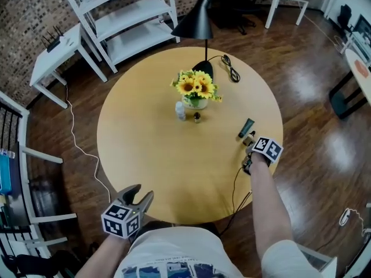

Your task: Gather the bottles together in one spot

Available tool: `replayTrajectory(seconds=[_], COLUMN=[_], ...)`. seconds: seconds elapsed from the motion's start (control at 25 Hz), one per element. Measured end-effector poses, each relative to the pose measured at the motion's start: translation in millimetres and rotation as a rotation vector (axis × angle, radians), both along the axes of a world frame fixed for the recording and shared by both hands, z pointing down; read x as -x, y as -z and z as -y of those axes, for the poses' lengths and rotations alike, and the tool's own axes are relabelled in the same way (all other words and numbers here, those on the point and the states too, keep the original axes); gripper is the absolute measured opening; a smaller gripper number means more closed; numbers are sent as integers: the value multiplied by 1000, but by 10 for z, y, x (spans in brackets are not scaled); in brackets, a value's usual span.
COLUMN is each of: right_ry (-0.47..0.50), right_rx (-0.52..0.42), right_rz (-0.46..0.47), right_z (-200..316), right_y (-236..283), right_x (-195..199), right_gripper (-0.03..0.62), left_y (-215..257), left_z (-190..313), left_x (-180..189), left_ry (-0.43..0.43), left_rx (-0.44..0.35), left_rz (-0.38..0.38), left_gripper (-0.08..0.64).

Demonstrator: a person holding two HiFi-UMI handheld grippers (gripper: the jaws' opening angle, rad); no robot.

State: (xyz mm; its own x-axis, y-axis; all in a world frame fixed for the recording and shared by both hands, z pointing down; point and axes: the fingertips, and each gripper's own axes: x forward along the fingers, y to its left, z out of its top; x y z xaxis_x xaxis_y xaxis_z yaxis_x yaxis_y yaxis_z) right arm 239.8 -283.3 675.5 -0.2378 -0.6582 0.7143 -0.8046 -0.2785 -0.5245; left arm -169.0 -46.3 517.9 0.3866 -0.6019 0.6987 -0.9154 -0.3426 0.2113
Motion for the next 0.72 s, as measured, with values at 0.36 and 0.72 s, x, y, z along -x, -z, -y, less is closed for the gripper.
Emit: replayTrajectory(seconds=[0.36,0.72], right_ry=[203,154], right_rx=[44,-29], right_rz=[-213,-208], right_z=[-33,-267], right_y=[-56,136], right_x=[38,-33], right_gripper=[160,150], left_y=[14,6], left_z=[52,204], left_x=[-142,-126], left_ry=[-46,-62], left_rx=[-3,-5], left_rz=[-1,-13], left_gripper=[181,181])
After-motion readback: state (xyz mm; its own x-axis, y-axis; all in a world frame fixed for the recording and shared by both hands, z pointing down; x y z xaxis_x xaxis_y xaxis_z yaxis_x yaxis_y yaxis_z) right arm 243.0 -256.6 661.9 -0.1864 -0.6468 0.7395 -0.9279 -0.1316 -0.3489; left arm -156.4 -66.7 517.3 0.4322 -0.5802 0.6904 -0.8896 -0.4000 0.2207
